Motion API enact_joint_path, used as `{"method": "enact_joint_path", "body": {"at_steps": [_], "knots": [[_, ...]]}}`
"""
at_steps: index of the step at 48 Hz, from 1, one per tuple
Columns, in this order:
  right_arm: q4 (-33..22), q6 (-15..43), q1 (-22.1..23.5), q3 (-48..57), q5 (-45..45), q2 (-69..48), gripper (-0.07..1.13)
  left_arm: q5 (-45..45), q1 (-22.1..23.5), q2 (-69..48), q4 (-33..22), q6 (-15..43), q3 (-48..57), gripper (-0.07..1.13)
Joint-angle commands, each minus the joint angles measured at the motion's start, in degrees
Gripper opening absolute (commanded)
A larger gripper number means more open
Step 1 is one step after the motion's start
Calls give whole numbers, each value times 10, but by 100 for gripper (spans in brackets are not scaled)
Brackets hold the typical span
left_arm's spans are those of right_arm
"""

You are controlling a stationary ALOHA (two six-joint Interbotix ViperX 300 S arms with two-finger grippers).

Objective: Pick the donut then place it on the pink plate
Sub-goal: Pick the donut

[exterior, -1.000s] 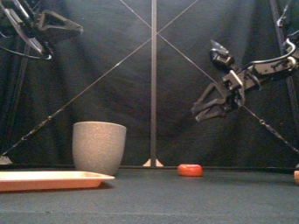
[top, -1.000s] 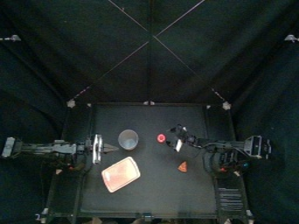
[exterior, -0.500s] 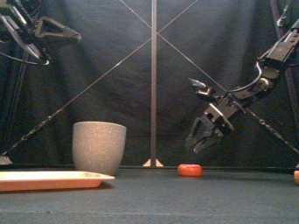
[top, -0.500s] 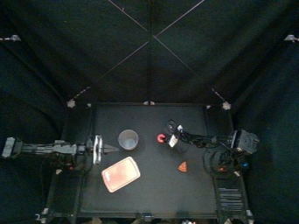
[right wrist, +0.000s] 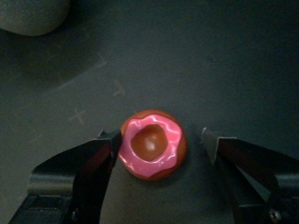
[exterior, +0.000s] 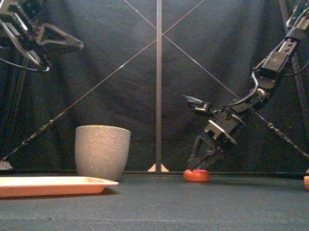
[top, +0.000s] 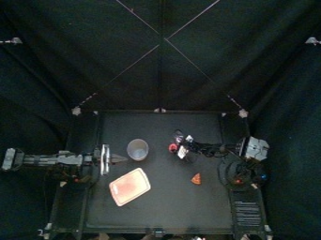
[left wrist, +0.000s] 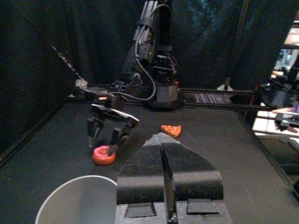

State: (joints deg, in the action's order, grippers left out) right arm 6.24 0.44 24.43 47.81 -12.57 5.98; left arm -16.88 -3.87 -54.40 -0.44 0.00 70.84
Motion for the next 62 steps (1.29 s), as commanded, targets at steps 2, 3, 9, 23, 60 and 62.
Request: {"method": "enact_joint_path", "body": {"at_steps": [2, 3, 9, 23, 60, 62], "knots": [[-3, -1, -4, -18, 21, 4, 106, -5, -2, 3, -1, 0, -8, 2], [-3, -1, -4, -18, 25, 4, 106, -5, -2, 3, -1, 0, -7, 2], [-3, 0, -6, -22, 42, 10, 106, -5, -3, 3, -1, 0, -7, 2], [-3, 0, -6, -26, 50, 10, 105, -5, -3, 3, -1, -1, -4, 2], [-3, 0, -8, -39, 61, 12, 99, -6, -3, 3, -8, 1, 2, 2], [-4, 0, -8, -39, 62, 12, 95, -6, -3, 3, -8, 1, 2, 2]]}}
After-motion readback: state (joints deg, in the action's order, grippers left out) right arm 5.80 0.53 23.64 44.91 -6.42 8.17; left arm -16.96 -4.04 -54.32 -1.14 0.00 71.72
